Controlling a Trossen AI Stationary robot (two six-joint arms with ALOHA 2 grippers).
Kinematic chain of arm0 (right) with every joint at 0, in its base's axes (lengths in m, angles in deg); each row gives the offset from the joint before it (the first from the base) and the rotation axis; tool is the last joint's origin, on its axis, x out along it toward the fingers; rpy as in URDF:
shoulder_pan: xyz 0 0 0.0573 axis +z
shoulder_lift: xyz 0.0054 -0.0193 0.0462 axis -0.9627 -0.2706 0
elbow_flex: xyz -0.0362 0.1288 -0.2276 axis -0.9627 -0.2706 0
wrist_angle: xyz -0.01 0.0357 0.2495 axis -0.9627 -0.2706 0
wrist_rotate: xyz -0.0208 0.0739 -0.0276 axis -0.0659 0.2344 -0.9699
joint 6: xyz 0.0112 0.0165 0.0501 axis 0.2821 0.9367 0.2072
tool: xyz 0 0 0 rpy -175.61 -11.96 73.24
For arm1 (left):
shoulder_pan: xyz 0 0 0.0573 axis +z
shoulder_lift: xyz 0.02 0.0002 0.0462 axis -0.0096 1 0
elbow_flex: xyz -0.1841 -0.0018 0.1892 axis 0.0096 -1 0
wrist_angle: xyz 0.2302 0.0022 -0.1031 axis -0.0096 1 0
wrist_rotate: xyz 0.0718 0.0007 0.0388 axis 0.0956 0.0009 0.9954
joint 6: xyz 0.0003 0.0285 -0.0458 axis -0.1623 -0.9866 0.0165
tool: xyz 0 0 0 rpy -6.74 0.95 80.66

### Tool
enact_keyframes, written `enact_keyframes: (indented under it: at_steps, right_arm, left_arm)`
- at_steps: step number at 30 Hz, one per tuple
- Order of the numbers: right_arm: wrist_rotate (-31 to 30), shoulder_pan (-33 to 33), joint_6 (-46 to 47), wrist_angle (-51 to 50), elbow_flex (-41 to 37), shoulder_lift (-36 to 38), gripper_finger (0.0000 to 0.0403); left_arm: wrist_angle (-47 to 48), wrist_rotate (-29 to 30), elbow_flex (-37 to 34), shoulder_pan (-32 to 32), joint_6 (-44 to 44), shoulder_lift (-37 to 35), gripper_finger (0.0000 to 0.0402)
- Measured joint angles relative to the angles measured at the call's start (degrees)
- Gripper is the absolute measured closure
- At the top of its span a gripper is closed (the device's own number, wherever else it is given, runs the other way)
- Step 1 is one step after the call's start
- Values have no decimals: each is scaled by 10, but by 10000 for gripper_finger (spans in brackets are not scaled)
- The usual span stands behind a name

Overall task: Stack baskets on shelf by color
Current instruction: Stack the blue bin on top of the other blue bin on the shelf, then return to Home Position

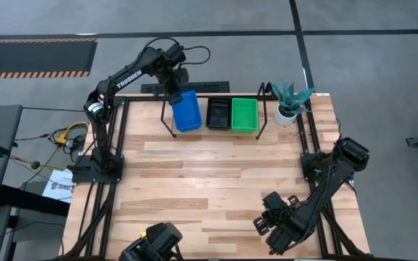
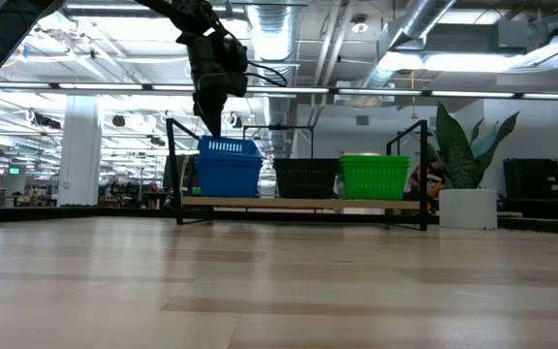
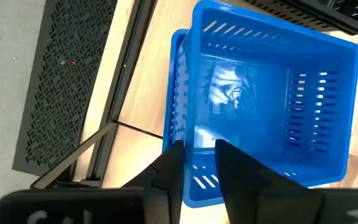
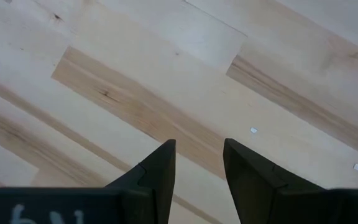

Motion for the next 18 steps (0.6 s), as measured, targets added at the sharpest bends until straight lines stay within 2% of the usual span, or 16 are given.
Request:
enact_keyframes:
  at_steps: [3,7,9,13,15,18]
  right_arm:
    - [0,0,-3,0,0,0,244]
    - [0,0,-4,0,0,0,244]
    - [0,0,-5,0,0,0,244]
    - [0,0,-6,-2,0,0,244]
    - [-2,0,-6,-2,0,0,244]
    - [-29,-10,-20,-2,0,0,244]
  left_arm:
    - [0,1,0,-1,1,0,313]
    - [1,37,2,-1,10,0,304]
    - [2,55,11,-1,16,0,307]
    - [-1,49,31,0,32,-11,332]
    - [-2,17,37,-1,64,-17,357]
    - [-5,-78,38,-13,107,-33,393]
